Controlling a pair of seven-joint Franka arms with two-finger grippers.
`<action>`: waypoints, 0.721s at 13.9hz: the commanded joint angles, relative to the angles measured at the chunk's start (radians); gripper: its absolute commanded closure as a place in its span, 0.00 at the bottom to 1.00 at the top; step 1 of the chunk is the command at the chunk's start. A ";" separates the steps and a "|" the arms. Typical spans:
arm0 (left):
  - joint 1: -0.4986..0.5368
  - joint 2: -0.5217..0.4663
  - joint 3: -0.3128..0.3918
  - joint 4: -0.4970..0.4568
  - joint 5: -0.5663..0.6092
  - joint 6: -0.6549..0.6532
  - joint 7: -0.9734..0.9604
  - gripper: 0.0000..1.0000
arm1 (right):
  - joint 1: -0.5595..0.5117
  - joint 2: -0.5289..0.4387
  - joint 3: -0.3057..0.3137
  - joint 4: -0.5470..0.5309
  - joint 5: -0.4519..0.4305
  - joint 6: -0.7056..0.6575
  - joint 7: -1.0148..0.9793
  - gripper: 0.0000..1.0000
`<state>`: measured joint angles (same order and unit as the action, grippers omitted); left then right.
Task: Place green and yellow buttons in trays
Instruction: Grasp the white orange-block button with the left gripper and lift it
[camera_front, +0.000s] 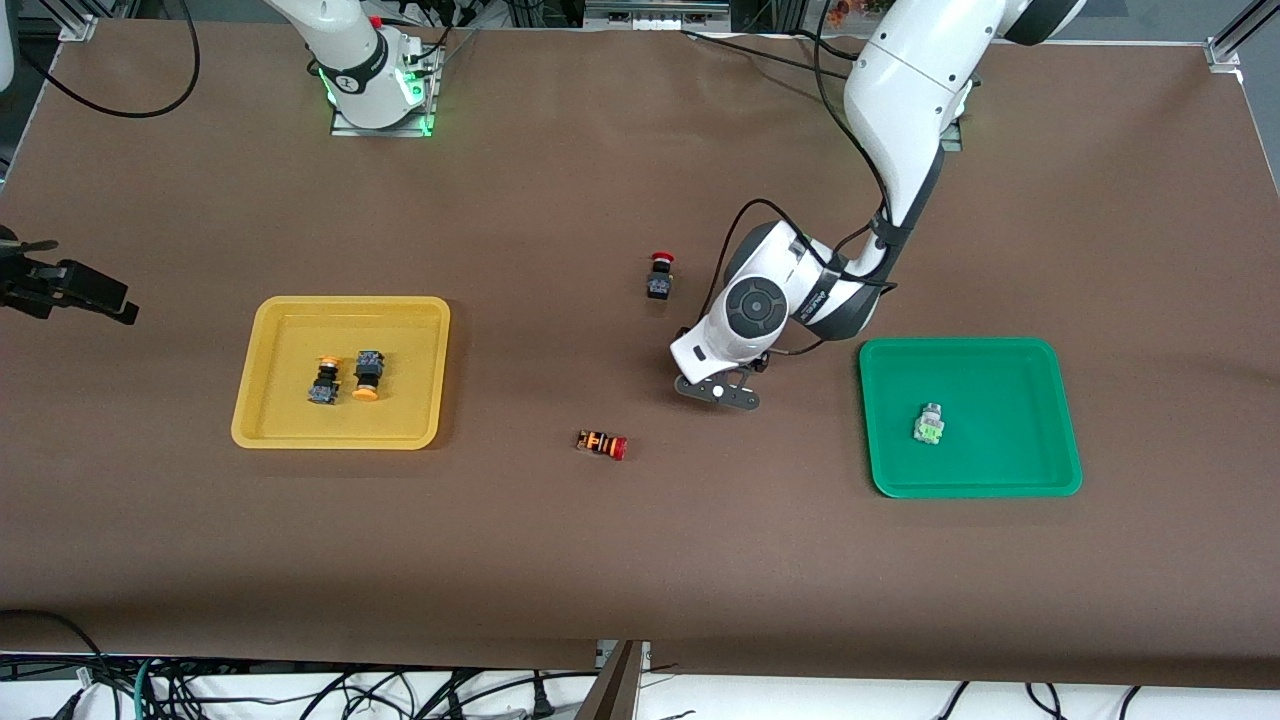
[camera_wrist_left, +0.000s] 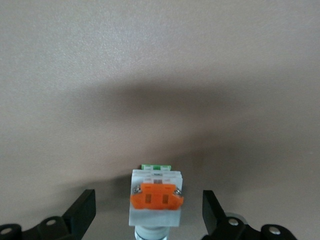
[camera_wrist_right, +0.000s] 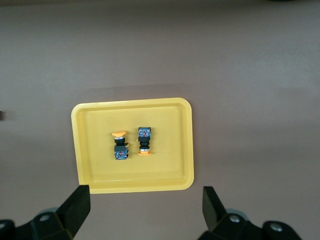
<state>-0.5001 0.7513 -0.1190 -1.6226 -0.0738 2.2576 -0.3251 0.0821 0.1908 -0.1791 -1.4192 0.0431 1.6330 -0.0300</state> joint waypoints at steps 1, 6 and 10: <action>-0.006 -0.006 0.005 -0.007 0.006 0.008 -0.002 0.94 | 0.002 -0.033 0.001 -0.017 -0.021 -0.015 -0.018 0.01; 0.096 -0.098 0.033 0.010 0.041 -0.199 0.066 0.98 | 0.005 -0.042 0.007 -0.020 -0.031 -0.036 -0.016 0.01; 0.296 -0.158 0.039 0.036 0.058 -0.321 0.308 0.98 | 0.010 -0.039 0.007 -0.018 -0.032 -0.029 -0.015 0.01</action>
<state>-0.2906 0.6225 -0.0725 -1.5898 -0.0378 1.9976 -0.1281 0.0860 0.1725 -0.1738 -1.4198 0.0251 1.6091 -0.0374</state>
